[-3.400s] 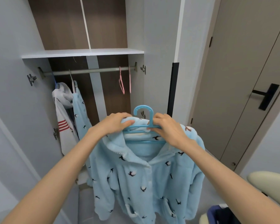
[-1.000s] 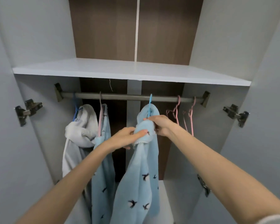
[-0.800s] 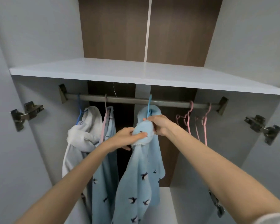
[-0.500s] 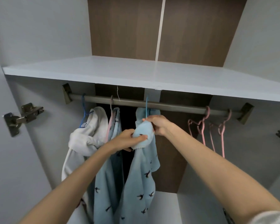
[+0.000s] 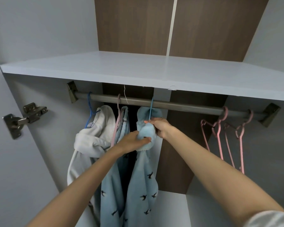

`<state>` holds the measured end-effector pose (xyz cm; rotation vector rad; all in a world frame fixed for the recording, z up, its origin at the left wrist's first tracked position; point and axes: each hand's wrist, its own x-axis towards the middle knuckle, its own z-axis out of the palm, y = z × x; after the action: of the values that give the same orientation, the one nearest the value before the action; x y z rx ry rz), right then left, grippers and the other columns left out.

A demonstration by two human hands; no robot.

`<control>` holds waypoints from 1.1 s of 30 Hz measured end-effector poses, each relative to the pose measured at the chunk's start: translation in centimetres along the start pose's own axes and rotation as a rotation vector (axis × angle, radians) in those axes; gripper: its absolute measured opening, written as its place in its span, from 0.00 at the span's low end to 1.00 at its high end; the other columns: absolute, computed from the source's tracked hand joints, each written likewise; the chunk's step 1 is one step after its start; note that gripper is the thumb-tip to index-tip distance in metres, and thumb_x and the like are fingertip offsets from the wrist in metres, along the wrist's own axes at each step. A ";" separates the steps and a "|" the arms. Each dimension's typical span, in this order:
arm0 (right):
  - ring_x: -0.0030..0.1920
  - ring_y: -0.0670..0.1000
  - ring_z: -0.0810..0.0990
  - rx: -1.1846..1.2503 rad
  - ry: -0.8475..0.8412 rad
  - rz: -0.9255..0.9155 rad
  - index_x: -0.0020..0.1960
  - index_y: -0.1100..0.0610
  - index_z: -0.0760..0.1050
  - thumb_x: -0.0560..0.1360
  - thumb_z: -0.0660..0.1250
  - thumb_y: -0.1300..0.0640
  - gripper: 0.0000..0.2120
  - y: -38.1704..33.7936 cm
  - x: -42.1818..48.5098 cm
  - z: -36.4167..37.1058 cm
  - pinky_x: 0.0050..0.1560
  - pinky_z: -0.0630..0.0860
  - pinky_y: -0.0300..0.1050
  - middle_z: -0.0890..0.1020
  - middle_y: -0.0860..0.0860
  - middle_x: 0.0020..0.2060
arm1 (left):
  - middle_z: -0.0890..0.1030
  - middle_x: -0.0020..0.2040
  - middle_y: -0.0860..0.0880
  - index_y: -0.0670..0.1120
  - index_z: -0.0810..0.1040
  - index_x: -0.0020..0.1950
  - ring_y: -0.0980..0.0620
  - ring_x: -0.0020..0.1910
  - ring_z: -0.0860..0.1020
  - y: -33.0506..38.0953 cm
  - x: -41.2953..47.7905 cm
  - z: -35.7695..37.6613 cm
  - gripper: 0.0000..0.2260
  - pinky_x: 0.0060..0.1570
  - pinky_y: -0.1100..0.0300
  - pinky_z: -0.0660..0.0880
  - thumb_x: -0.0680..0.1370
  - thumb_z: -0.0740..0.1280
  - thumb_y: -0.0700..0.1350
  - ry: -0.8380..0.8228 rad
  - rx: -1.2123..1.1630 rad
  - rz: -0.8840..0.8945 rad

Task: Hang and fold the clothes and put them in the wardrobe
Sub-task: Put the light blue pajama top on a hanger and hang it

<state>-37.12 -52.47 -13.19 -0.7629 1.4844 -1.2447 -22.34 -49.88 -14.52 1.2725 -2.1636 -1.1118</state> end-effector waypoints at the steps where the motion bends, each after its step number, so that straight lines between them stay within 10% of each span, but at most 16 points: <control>1: 0.46 0.55 0.80 0.014 0.031 -0.013 0.54 0.65 0.77 0.75 0.67 0.66 0.08 0.2 0.0 0.0 0.57 0.77 0.50 0.81 0.59 0.45 | 0.78 0.46 0.50 0.48 0.74 0.51 0.54 0.42 0.77 -0.1 0.0 0.0 0.10 0.41 0.63 0.73 0.77 0.65 0.53 0.000 0.009 -0.003; 4: 0.51 0.57 0.80 0.034 0.115 -0.056 0.61 0.66 0.76 0.77 0.64 0.68 0.13 0.4 -0.8 -0.3 0.53 0.78 0.45 0.80 0.61 0.55 | 0.79 0.50 0.47 0.47 0.74 0.53 0.51 0.47 0.77 -0.3 -0.2 0.1 0.10 0.48 0.58 0.74 0.77 0.65 0.53 0.004 0.000 -0.013; 11: 0.33 0.46 0.72 -0.115 0.140 -0.159 0.61 0.60 0.76 0.78 0.61 0.66 0.13 -0.3 -4.5 -1.4 0.35 0.71 0.36 0.77 0.50 0.39 | 0.70 0.69 0.46 0.45 0.64 0.72 0.50 0.67 0.70 0.1 -1.5 -2.0 0.23 0.57 0.65 0.64 0.79 0.64 0.48 0.160 -0.032 0.020; 24: 0.38 0.45 0.76 -0.136 0.163 -0.293 0.59 0.55 0.77 0.77 0.65 0.61 0.12 1.1 -19.5 -0.5 0.43 0.74 0.39 0.80 0.52 0.48 | 0.75 0.64 0.47 0.46 0.69 0.69 0.57 0.54 0.73 1.5 -10.2 -4.8 0.18 0.56 0.64 0.68 0.79 0.62 0.43 0.259 -0.202 0.202; 33: 0.39 0.45 0.77 -0.225 0.288 -0.307 0.58 0.53 0.77 0.78 0.62 0.61 0.10 5.7 -30.5 0.9 0.43 0.74 0.36 0.81 0.48 0.44 | 0.76 0.50 0.54 0.44 0.69 0.69 0.64 0.40 0.73 0.0 -19.1 -3.4 0.16 0.34 0.79 0.68 0.81 0.59 0.41 0.178 -0.257 0.240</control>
<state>-26.71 -23.44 -9.59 -1.0230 1.8133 -1.4797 -10.37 -34.96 -11.37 0.9339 -1.9117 -1.0907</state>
